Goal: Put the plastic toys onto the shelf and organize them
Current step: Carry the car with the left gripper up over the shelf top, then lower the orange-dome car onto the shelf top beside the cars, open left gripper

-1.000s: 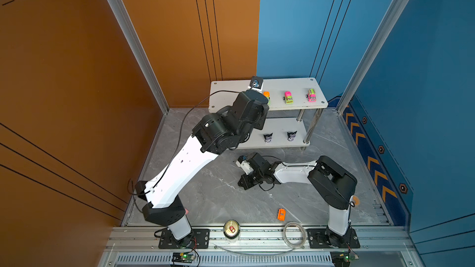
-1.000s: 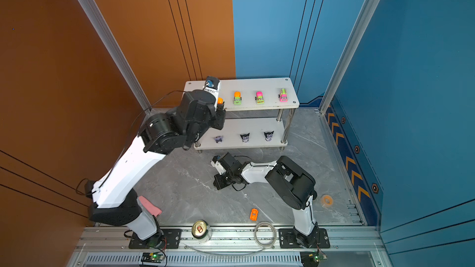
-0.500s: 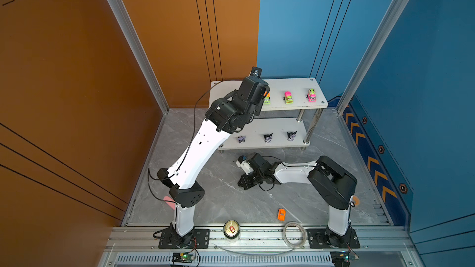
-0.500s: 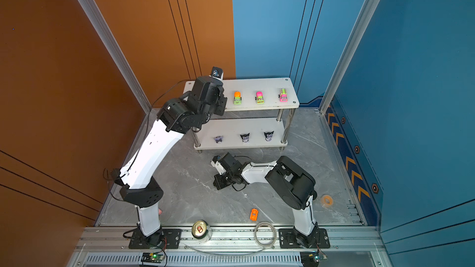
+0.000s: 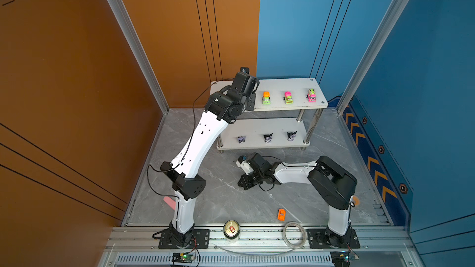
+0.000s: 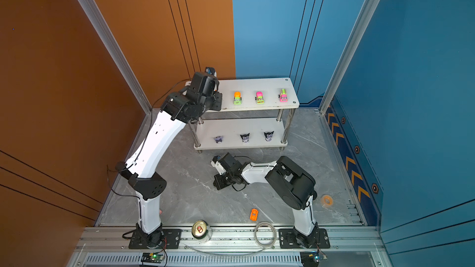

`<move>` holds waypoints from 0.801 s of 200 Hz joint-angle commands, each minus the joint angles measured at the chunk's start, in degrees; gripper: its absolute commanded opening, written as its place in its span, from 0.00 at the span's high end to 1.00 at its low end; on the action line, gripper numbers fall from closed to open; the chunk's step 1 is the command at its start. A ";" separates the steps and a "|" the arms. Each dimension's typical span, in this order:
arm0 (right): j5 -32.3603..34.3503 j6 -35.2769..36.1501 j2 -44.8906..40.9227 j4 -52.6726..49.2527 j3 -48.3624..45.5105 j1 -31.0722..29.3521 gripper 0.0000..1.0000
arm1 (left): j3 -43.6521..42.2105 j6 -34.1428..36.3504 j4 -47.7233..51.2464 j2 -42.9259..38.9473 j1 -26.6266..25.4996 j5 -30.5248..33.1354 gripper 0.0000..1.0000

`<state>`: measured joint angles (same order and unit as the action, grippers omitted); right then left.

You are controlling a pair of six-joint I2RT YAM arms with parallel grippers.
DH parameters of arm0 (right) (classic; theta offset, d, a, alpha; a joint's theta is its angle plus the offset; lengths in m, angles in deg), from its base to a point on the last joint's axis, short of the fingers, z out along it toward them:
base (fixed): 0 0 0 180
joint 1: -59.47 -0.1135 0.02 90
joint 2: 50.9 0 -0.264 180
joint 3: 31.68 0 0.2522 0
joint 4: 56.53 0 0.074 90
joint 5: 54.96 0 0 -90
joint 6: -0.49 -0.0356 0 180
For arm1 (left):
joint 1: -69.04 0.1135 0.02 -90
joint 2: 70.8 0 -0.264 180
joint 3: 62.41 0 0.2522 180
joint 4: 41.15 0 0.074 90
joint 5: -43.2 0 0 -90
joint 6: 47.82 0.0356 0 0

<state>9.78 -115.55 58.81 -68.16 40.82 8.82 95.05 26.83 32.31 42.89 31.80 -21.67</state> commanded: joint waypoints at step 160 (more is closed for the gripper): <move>0.56 -1.31 1.85 -2.22 -0.30 -0.10 0.93 | -2.29 -4.86 1.81 0.31 1.03 -0.75 0.65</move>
<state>9.76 -116.43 58.81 -68.16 40.82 8.82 94.22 23.03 31.94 43.83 32.35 -22.85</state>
